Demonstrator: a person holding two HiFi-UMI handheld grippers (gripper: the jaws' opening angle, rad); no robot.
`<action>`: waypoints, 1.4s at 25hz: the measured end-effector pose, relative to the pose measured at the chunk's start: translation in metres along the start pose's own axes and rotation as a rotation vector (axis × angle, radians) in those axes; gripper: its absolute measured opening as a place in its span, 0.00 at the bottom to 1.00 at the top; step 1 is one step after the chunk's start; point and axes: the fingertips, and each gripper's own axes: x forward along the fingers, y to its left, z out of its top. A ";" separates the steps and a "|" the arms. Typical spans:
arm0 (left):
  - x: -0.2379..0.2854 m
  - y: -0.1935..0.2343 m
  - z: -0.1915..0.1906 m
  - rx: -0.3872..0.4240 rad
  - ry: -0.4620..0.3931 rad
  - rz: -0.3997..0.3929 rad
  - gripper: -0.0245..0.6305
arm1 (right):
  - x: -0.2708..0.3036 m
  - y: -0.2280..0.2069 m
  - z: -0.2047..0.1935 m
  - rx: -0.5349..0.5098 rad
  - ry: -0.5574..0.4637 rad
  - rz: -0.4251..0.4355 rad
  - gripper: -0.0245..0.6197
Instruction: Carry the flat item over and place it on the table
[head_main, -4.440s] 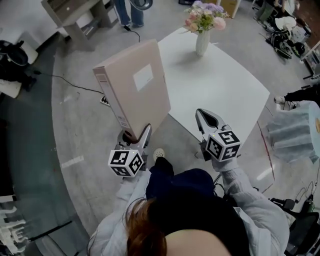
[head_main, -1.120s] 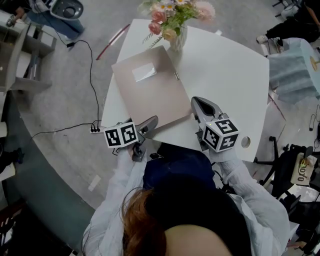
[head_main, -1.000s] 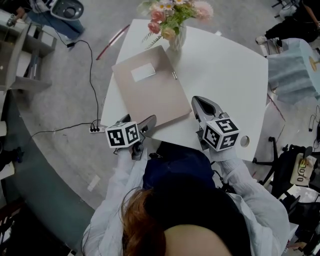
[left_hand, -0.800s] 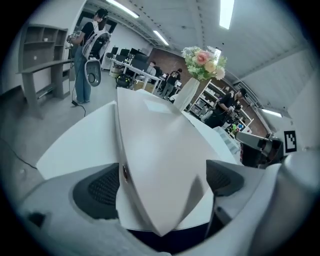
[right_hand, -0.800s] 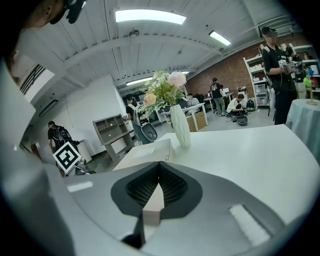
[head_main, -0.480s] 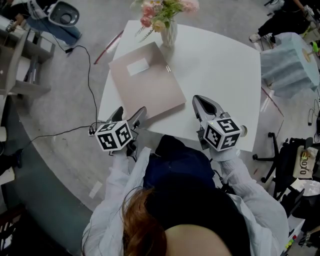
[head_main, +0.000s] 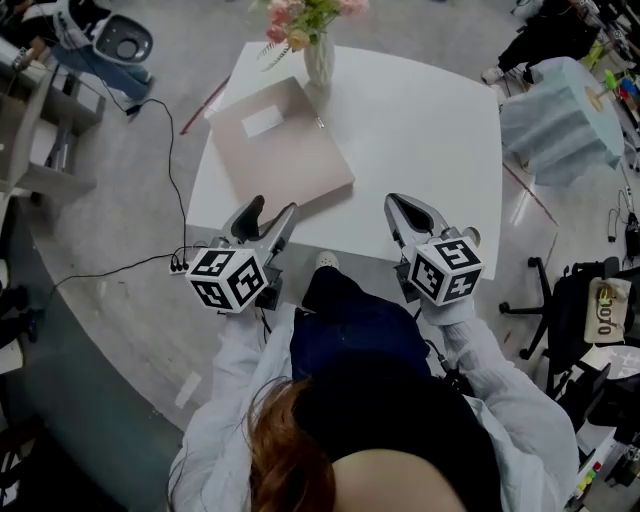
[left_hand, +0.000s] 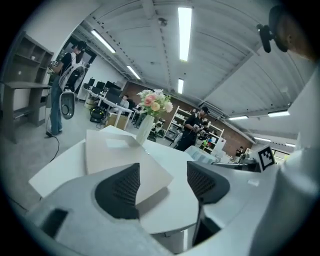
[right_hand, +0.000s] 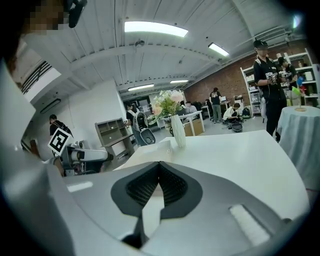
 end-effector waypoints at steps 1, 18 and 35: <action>-0.002 -0.009 -0.002 0.009 -0.007 -0.019 0.47 | -0.007 0.001 -0.001 -0.003 -0.003 -0.002 0.06; -0.024 -0.082 -0.046 0.133 -0.058 -0.015 0.04 | -0.110 -0.016 -0.032 -0.016 -0.033 -0.091 0.06; -0.033 -0.103 -0.074 0.154 -0.011 -0.030 0.04 | -0.139 -0.015 -0.047 -0.003 -0.044 -0.116 0.06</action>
